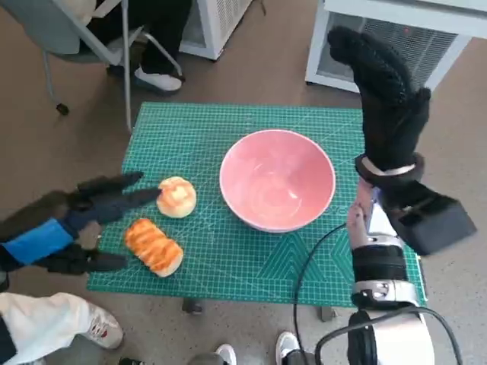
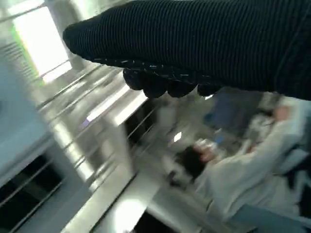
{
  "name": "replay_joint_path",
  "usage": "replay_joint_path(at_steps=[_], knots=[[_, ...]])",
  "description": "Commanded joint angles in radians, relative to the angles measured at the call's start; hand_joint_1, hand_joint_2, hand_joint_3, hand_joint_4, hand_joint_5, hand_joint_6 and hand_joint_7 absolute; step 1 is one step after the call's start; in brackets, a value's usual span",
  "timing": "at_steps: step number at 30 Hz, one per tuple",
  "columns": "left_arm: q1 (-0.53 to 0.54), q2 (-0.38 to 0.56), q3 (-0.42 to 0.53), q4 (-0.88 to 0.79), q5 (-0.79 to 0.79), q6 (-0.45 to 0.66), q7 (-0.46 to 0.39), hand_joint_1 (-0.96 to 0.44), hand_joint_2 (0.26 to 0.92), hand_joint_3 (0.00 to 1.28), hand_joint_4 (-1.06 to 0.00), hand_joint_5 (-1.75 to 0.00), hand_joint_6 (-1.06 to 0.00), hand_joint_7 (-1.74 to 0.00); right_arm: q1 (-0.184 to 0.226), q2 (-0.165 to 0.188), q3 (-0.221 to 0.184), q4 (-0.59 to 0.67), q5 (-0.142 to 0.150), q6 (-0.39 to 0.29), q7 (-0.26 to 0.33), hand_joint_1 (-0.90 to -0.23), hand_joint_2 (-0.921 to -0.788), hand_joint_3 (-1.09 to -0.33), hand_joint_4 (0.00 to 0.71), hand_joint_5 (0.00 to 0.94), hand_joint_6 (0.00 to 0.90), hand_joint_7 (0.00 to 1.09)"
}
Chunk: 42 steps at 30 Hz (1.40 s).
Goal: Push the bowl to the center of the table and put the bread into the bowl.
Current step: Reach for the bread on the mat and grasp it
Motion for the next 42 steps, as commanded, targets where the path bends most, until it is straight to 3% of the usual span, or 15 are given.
replay_joint_path(at_steps=[1,8,18,28,35,37,40,42], knots=[[0.003,0.024,-0.057,0.008,0.063,0.007,-0.027,-0.42,0.87,0.0,-0.31,-0.02,-0.43,-0.04,0.058,-0.009,0.019,-0.06,0.028,0.043,0.032,-0.552,-0.921,-0.824,0.262,0.047,-0.001,0.67],[-0.021,0.041,-0.136,0.033,0.156,0.041,-0.049,-0.4,0.833,0.0,-0.33,-0.02,-0.45,-0.05,0.087,-0.012,0.031,-0.115,0.03,0.078,0.028,-0.584,-0.921,-0.805,0.259,0.051,-0.001,0.66],[-0.068,0.015,-0.259,0.103,0.276,0.065,-0.039,-0.41,0.821,0.0,-0.34,-0.01,-0.45,-0.05,0.102,-0.01,0.032,-0.135,0.026,0.095,0.019,-0.574,-0.921,-0.804,0.254,0.053,-0.001,0.65],[-0.11,-0.065,-0.367,0.247,0.412,-0.011,0.077,-0.38,0.828,0.01,-0.36,-0.01,-0.45,-0.05,0.106,-0.009,0.032,-0.12,0.011,0.094,0.009,-0.563,-0.921,-0.805,0.25,0.057,-0.001,0.65],[-0.135,-0.108,-0.419,0.366,0.492,-0.071,0.169,-0.27,0.865,0.02,-0.46,-0.05,-0.48,-0.07,0.111,-0.01,0.035,-0.125,0.004,0.095,0.002,-0.556,-0.921,-0.81,0.241,0.057,-0.001,0.63],[-0.135,-0.112,-0.423,0.384,0.507,-0.081,0.19,-0.23,0.88,0.02,-0.51,-0.06,-0.51,-0.11,0.112,-0.012,0.035,-0.126,0.0,0.095,-0.001,-0.555,-0.921,-0.811,0.238,0.057,-0.001,0.63],[-0.133,-0.116,-0.426,0.4,0.519,-0.09,0.215,-0.14,0.906,0.03,-0.61,-0.15,-0.47,-0.49,0.114,-0.014,0.036,-0.129,-0.004,0.096,-0.006,-0.552,-0.921,-0.812,0.235,0.056,-0.001,0.63],[-0.132,-0.117,-0.429,0.407,0.527,-0.092,0.229,-0.09,0.913,0.07,-0.58,-0.52,-0.47,-0.74,0.115,-0.015,0.037,-0.131,-0.006,0.097,-0.008,-0.55,-0.921,-0.814,0.233,0.057,-0.001,0.62]])
